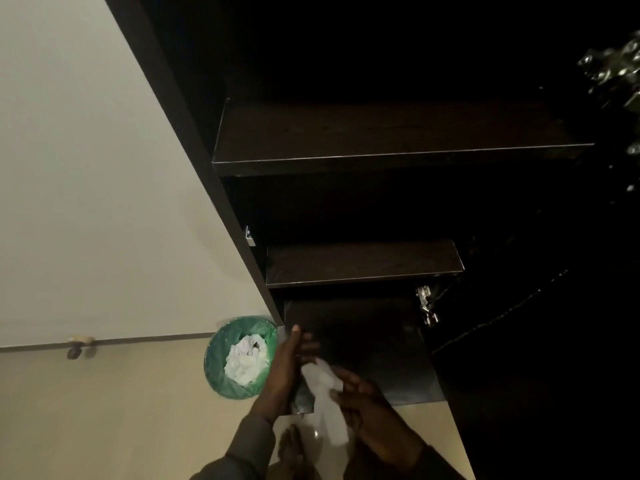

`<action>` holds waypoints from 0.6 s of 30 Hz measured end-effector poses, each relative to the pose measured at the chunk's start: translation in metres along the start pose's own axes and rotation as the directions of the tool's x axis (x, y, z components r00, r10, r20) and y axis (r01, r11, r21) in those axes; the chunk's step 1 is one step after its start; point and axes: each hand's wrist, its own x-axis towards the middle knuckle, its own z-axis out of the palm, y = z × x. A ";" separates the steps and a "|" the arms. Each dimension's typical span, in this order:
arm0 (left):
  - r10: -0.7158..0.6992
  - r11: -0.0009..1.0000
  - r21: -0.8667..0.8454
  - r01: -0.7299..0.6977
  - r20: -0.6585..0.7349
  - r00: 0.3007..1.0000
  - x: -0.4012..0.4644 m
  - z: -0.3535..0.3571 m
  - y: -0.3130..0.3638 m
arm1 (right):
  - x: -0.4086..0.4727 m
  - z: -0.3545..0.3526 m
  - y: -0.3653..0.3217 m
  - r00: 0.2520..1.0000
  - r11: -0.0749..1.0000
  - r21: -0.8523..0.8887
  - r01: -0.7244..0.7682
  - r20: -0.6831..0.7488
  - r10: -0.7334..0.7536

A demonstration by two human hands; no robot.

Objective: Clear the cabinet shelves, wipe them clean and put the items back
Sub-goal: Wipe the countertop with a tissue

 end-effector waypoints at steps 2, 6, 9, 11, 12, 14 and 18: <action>-0.066 0.997 -0.032 0.070 0.117 0.991 -0.008 0.002 0.008 | -0.012 0.002 -0.027 0.999 0.995 0.094 0.045 0.013 -0.046; -0.135 0.990 -0.009 0.144 0.283 0.950 -0.024 0.008 0.026 | -0.009 -0.002 -0.058 0.988 0.995 0.067 0.078 -0.139 -0.068; -0.091 0.988 0.146 0.053 0.271 0.958 -0.034 0.020 0.036 | -0.016 0.002 -0.083 0.967 0.989 0.050 0.141 -0.222 -0.127; -0.014 0.990 0.142 -0.016 0.210 0.978 -0.036 0.023 0.038 | -0.021 0.002 -0.095 0.947 0.976 -0.070 0.205 -0.240 -0.215; 0.019 0.993 0.113 -0.041 0.192 0.981 -0.038 0.024 0.039 | -0.023 0.001 -0.100 0.932 0.963 -0.121 0.239 -0.250 -0.263; 0.068 0.989 0.121 -0.086 0.151 0.986 -0.043 0.023 0.042 | -0.027 0.002 -0.110 0.917 0.941 -0.181 0.287 -0.232 -0.324; 0.119 0.986 0.102 -0.131 0.120 0.986 -0.046 0.024 0.051 | -0.032 -0.001 -0.122 0.915 0.930 -0.195 0.313 -0.201 -0.350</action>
